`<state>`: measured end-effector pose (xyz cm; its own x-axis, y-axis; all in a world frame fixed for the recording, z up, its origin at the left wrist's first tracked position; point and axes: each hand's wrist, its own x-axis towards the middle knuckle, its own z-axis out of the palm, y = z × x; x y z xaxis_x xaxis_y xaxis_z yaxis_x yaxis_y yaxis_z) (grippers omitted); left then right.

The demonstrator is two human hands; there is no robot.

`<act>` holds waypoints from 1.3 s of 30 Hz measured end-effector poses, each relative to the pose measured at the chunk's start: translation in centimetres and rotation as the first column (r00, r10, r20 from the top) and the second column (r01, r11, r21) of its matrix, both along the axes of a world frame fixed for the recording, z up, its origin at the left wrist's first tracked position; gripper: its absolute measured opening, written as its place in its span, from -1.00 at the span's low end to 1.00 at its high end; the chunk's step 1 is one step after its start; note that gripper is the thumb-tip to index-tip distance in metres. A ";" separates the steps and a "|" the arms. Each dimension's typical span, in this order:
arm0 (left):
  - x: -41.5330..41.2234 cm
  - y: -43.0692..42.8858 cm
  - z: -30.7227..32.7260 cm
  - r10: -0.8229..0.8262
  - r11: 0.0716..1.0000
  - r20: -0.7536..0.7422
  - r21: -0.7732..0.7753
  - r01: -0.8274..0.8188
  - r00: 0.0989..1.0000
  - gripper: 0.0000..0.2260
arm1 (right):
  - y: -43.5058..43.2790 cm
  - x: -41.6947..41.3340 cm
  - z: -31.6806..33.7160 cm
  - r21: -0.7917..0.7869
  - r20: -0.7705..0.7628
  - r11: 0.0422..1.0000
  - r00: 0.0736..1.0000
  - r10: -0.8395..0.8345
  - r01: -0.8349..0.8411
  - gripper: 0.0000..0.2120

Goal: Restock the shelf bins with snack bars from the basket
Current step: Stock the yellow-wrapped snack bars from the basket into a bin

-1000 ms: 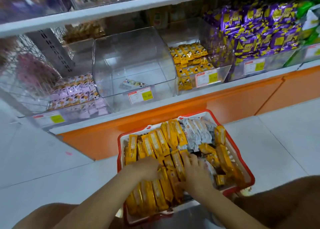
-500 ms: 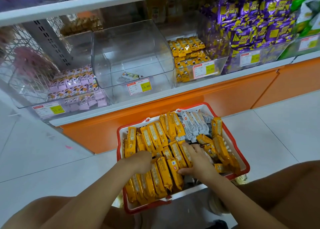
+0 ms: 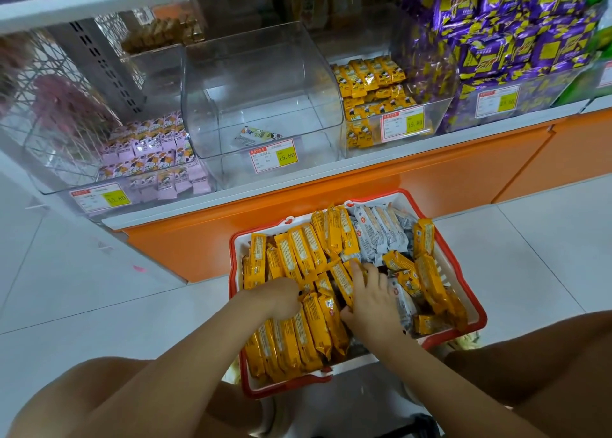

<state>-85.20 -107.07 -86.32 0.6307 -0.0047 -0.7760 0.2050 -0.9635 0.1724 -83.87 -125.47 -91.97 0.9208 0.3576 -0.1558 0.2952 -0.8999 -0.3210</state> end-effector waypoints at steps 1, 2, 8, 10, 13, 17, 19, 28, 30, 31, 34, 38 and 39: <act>0.1 0.0 0.0 -0.010 1.000 0.004 -0.009 0.010 1.000 -0.63 | 0.1 0.0 0.1 0.000 0.008 1.000 1.000 -0.014 0.014 -0.24; 0.2 0.0 0.2 -0.008 1.000 -0.003 -0.013 0.008 1.000 -0.63 | 0.2 0.2 0.2 0.004 0.005 1.000 1.000 -0.022 0.022 -0.26; 1.8 0.2 2.4 0.115 0.986 0.123 -0.135 -0.098 0.986 -0.78 | -1.8 2.1 3.9 0.268 -0.309 0.945 0.946 -0.100 0.188 -0.51; 2.3 -0.1 4.5 0.198 0.966 0.201 -0.205 -0.156 0.959 -0.55 | -2.8 2.9 6.0 0.396 -0.502 0.855 0.859 -0.103 0.335 -0.74; 3.0 -0.5 6.8 0.306 0.890 0.221 -0.412 -0.196 0.926 -0.42 | -4.3 3.8 8.8 0.472 -0.858 0.567 0.500 0.119 0.674 -0.86; 3.4 -1.8 8.0 0.515 0.636 0.116 -0.716 -0.288 0.849 -0.34 | -4.7 4.2 10.6 0.404 -0.901 0.365 0.295 0.319 0.839 -0.63; 3.7 -2.2 8.3 0.533 0.619 0.160 -0.743 -0.254 0.831 -0.58 | -4.2 4.2 11.0 0.396 -0.897 0.321 0.289 0.334 0.860 -0.64; 4.4 -1.7 9.9 0.619 0.548 0.213 -0.807 -0.221 0.756 -0.67 | -2.7 5.7 13.1 0.340 -0.892 0.203 0.247 0.378 0.918 -0.70; 4.8 -1.8 10.2 0.619 0.580 0.255 -0.786 -0.214 0.743 -0.60 | -2.1 6.2 13.8 0.345 -0.889 0.188 0.256 0.378 0.920 -0.67; 4.9 -2.0 10.4 0.632 0.580 0.278 -0.789 -0.204 0.724 -0.62 | -1.9 6.6 14.1 0.353 -0.889 0.180 0.268 0.371 0.918 -0.64; 5.6 -2.3 11.3 0.688 0.534 0.300 -0.826 -0.182 0.660 -0.70 | -1.2 7.7 15.2 0.413 -0.869 0.177 0.328 0.371 0.893 -0.64; 6.8 -2.1 12.2 0.784 0.428 0.259 -0.884 -0.190 0.564 -0.82 | -0.6 9.5 16.8 0.499 -0.836 0.191 0.412 0.362 0.845 -0.67; 7.0 -2.1 12.5 0.812 0.397 0.246 -0.898 -0.192 0.530 -0.84 | -0.4 9.8 17.2 0.537 -0.822 0.217 0.449 0.350 0.815 -0.63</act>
<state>-78.15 -109.19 -73.78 0.9762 0.1775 -0.1247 0.1508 -0.1419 0.9783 -74.04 -125.90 -74.80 0.6478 0.5414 -0.5359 -0.7186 0.2007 -0.6658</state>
